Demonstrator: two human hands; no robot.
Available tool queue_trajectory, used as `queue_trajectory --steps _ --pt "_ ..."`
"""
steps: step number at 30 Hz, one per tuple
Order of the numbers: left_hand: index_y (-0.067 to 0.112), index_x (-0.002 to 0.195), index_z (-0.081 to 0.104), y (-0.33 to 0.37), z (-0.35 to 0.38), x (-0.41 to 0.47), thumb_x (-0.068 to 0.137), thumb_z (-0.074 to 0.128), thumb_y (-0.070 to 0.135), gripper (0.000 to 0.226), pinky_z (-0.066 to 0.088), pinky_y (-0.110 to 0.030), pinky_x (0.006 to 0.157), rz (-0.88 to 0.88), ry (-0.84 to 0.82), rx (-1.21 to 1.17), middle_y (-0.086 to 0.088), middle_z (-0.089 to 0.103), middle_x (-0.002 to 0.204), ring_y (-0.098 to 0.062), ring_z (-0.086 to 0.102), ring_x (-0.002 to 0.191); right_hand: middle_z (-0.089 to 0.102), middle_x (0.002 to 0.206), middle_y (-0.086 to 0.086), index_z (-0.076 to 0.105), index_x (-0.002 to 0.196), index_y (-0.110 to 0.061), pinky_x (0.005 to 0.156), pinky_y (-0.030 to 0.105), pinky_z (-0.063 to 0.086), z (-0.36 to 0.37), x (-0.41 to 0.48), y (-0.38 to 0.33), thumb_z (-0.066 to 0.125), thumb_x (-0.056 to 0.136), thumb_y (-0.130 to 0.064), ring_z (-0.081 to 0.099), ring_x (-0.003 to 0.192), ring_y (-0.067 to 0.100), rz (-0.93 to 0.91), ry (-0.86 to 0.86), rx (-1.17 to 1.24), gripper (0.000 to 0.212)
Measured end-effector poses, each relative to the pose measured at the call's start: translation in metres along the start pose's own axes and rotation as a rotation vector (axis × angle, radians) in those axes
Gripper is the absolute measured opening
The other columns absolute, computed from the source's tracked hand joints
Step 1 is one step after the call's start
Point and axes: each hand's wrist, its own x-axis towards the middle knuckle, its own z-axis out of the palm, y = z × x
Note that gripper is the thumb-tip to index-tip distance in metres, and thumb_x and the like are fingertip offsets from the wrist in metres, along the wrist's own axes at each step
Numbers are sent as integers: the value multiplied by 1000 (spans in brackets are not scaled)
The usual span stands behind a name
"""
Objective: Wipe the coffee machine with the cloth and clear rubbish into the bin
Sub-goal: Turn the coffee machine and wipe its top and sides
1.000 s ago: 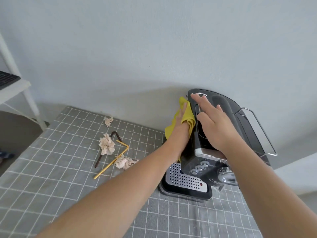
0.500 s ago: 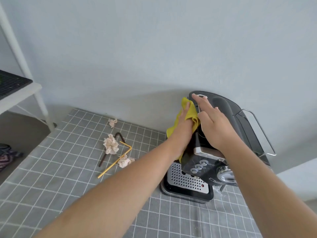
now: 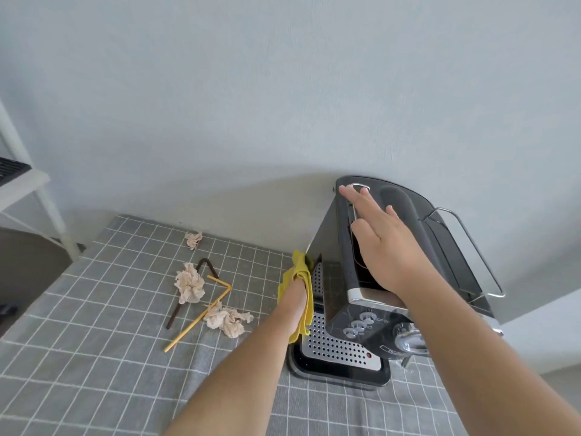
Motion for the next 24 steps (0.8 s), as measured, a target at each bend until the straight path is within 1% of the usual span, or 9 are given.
queue_trajectory --steps 2,4,6,9,10,12,16,21,24 --pt "36 147 28 -1 -1 3 81 17 81 81 28 -66 104 -21 12 -8 -4 30 155 -39 32 138 18 155 -11 23 146 -30 117 30 -3 3 3 3 23 95 -9 1 140 -3 -29 14 -13 55" --pt "38 146 30 -2 2 14 71 21 90 92 27 -62 110 21 -1 -16 -2 33 154 -36 32 139 20 156 -8 25 146 -29 119 32 -2 5 5 7 24 94 -9 3 143 1 -43 25 -20 55" --pt "39 142 36 -6 6 31 61 31 96 99 26 -55 115 104 -117 -51 3 41 150 -28 34 141 20 156 -7 25 146 -28 120 34 -2 5 6 8 24 94 -8 4 144 2 -42 33 -15 55" --pt "31 136 48 15 16 24 79 41 79 75 33 -48 113 214 -202 -29 4 53 140 -24 45 133 20 156 -7 26 145 -28 120 35 -1 5 5 8 24 94 -8 4 144 3 -45 36 -17 55" --pt "35 135 49 30 20 9 76 41 82 76 33 -48 113 249 -214 -22 5 53 140 -22 46 132 20 156 -7 26 145 -28 120 35 -1 5 5 8 24 94 -9 4 145 4 -46 39 -21 55" --pt "47 134 44 51 26 -8 63 38 94 85 28 -47 114 298 -238 -4 10 49 144 -17 43 135 19 156 -6 27 145 -28 119 36 -1 5 6 8 23 94 -9 4 145 6 -40 43 -30 55" --pt "66 129 34 71 35 -38 62 34 95 73 16 -56 115 400 -281 4 18 37 150 -16 29 143 21 156 -2 29 144 -29 119 37 0 5 5 8 22 94 -10 11 145 10 -39 54 -43 54" --pt "66 134 23 59 33 -93 77 30 86 61 23 -47 117 647 -234 96 20 29 153 -8 30 141 29 153 -1 31 143 -26 119 38 2 8 4 12 22 93 -13 16 144 13 -38 66 -35 52" --pt "59 138 25 45 28 -114 85 28 77 56 24 -42 118 753 -194 163 19 30 153 -7 30 142 35 151 0 33 143 -24 119 36 0 4 -1 11 20 93 -15 10 145 8 -44 127 35 52"
